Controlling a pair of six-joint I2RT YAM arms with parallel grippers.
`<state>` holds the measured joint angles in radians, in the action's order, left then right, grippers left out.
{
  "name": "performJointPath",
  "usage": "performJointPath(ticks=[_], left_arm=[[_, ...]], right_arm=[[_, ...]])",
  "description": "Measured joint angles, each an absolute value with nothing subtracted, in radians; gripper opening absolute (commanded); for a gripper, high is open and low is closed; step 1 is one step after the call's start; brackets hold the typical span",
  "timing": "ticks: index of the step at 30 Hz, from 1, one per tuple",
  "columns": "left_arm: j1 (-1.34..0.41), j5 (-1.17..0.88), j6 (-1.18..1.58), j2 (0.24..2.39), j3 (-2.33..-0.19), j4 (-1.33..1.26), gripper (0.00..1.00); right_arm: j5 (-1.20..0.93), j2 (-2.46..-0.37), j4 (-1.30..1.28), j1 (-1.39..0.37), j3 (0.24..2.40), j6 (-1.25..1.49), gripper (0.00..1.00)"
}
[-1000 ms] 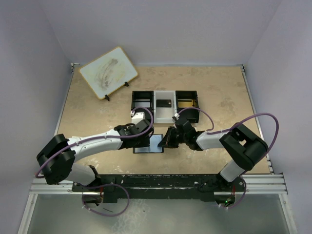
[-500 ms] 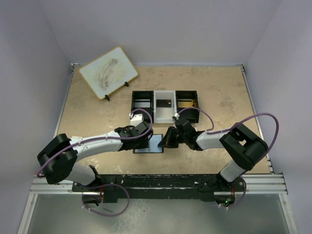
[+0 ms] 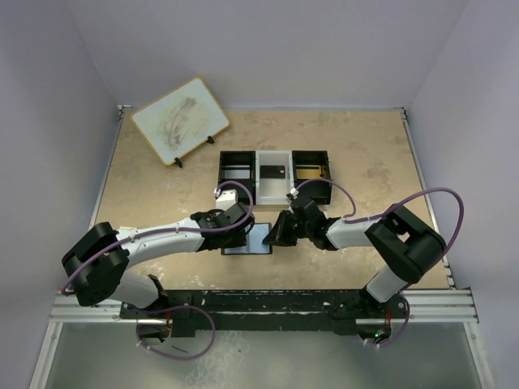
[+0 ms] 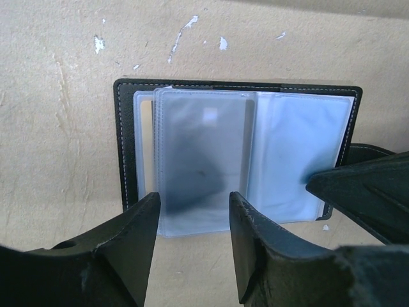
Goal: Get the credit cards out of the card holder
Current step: Remove the credit card from the card holder.
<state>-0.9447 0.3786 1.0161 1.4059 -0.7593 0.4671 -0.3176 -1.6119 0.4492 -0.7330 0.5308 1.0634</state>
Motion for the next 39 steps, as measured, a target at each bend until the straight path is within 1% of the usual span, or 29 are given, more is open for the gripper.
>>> performJointPath(ticks=[7, 23, 34, 39], left_arm=[[-0.945, 0.386, 1.03, 1.409, -0.759, 0.48, 0.46], [-0.945, 0.374, 1.029, 1.438, -0.76, 0.479, 0.37], [-0.959, 0.393, 1.028, 1.436, -0.826, 0.549, 0.35], [-0.964, 0.398, 1.024, 1.436, -0.834, 0.563, 0.29]], right_arm=[[-0.326, -1.616, 0.449, -0.733, 0.533, 1.063, 0.04], [-0.326, -1.617, 0.45, -0.733, 0.534, 1.063, 0.04], [-0.334, -1.624, 0.453, -0.732, 0.536, 1.063, 0.04], [-0.34, -1.63, 0.454, -0.732, 0.54, 1.063, 0.04]])
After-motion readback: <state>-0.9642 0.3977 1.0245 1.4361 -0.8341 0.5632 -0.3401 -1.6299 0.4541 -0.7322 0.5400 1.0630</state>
